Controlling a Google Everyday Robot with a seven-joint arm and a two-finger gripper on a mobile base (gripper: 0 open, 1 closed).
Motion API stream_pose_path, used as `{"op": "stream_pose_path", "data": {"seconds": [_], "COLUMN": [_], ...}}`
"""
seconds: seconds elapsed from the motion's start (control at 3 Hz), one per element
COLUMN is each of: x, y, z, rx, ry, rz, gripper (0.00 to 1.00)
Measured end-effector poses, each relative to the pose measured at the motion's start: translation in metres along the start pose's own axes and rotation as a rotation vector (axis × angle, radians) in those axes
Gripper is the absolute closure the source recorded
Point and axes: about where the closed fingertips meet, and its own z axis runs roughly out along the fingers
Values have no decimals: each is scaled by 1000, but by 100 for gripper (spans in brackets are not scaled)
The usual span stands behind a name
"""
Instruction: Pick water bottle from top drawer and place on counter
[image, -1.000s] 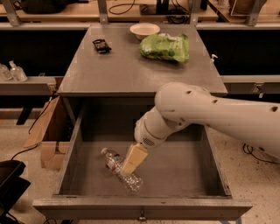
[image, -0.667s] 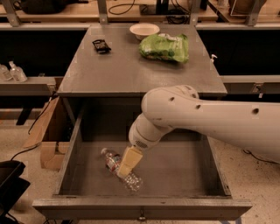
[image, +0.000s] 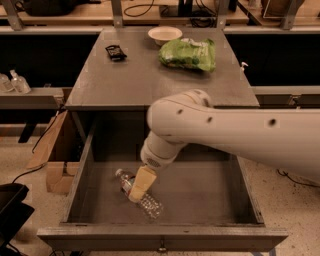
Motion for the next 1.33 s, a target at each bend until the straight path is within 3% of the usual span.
{"op": "stream_pose_path", "data": {"seconds": [0.33,0.67,1.0,1.33], "x": [-21,-32,-29,-15], "y": [3,11,11,11], "z": [11,23,36,47], "rx": [23,18,-5,-31], "ry": [169,333,421,430], "rz": [-51,8,89,182], "gripper": [0,0,0,0]}}
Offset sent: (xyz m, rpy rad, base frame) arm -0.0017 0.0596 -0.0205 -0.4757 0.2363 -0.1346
